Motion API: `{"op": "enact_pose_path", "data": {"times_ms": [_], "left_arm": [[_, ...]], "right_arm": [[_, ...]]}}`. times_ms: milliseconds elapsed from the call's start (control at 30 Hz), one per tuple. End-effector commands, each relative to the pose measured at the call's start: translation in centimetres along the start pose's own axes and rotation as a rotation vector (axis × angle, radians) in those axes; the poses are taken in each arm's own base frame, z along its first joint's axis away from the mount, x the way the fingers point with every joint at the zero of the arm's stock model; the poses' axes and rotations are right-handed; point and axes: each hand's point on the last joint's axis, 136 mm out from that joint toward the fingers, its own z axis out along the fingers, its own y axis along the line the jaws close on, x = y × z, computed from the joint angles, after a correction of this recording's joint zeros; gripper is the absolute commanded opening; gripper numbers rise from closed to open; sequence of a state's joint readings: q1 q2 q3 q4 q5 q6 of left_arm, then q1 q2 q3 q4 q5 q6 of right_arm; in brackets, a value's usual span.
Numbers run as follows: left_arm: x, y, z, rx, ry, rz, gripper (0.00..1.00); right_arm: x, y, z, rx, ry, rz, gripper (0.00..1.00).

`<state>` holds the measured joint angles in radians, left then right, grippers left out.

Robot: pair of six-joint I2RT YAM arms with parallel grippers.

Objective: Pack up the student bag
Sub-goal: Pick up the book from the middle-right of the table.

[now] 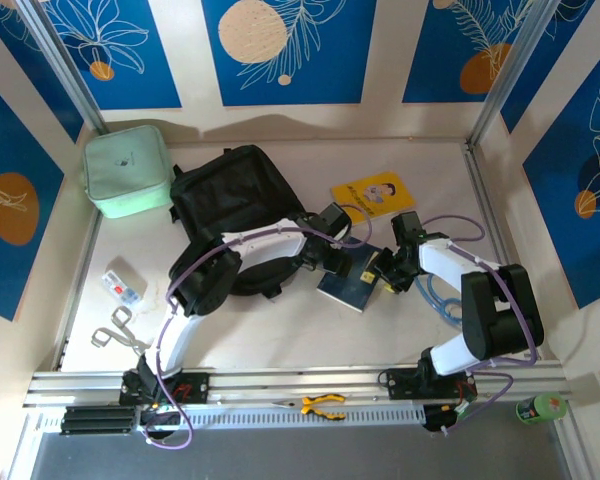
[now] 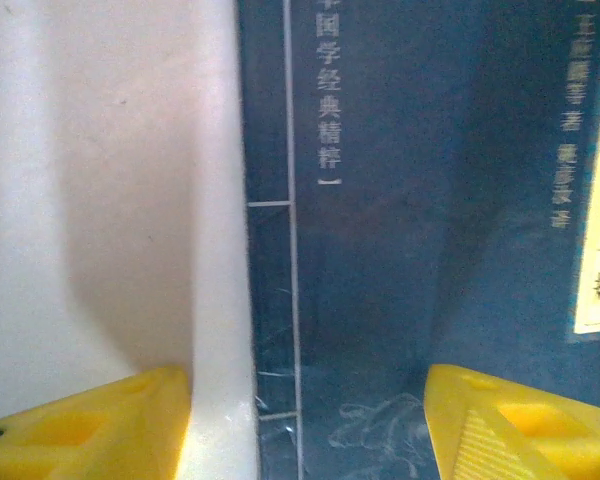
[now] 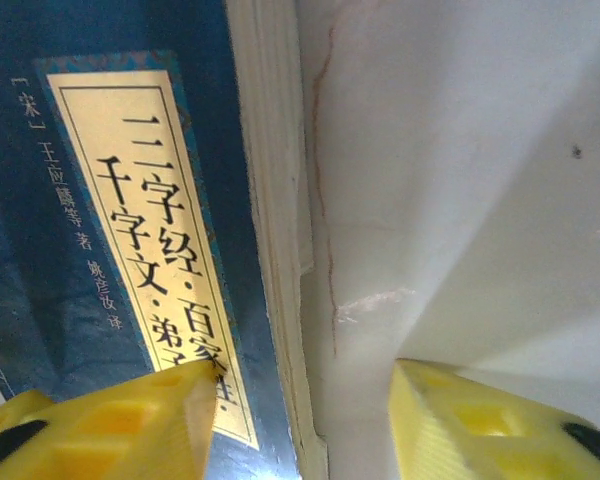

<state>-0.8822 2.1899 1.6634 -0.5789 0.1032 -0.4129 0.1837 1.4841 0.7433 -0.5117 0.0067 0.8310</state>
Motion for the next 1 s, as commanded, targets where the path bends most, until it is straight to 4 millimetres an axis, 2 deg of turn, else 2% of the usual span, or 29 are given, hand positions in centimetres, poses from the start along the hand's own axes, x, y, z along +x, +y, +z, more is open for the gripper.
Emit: {"op": "enact_pose_path", "data": {"times_ms": [0,267,533,667,833,967], "left_arm": [[0.6,0.5,0.7,-0.026,0.034,0.001,0.62],[1.7,1.5,2.3,-0.074,0.073,0.029,0.57],[3.9,2.2,4.1,-0.118,0.147,0.051,0.5],[4.2,2.5,4.7,-0.137,0.158,0.056,0.48],[4.0,2.4,4.6,-0.139,0.154,0.061,0.46],[3.2,1.7,3.7,-0.111,0.129,0.058,0.46]], "right_arm": [[1.2,0.1,0.8,-0.011,0.062,-0.016,0.42],[1.2,1.6,0.1,-0.045,0.068,-0.052,0.35],[1.1,3.8,-2.0,-0.113,0.052,-0.085,0.29],[1.2,4.3,-2.8,-0.122,0.039,-0.102,0.29],[1.2,4.3,-2.6,-0.121,0.043,-0.099,0.21],[1.2,4.0,-2.2,-0.115,0.041,-0.092,0.09]]}}
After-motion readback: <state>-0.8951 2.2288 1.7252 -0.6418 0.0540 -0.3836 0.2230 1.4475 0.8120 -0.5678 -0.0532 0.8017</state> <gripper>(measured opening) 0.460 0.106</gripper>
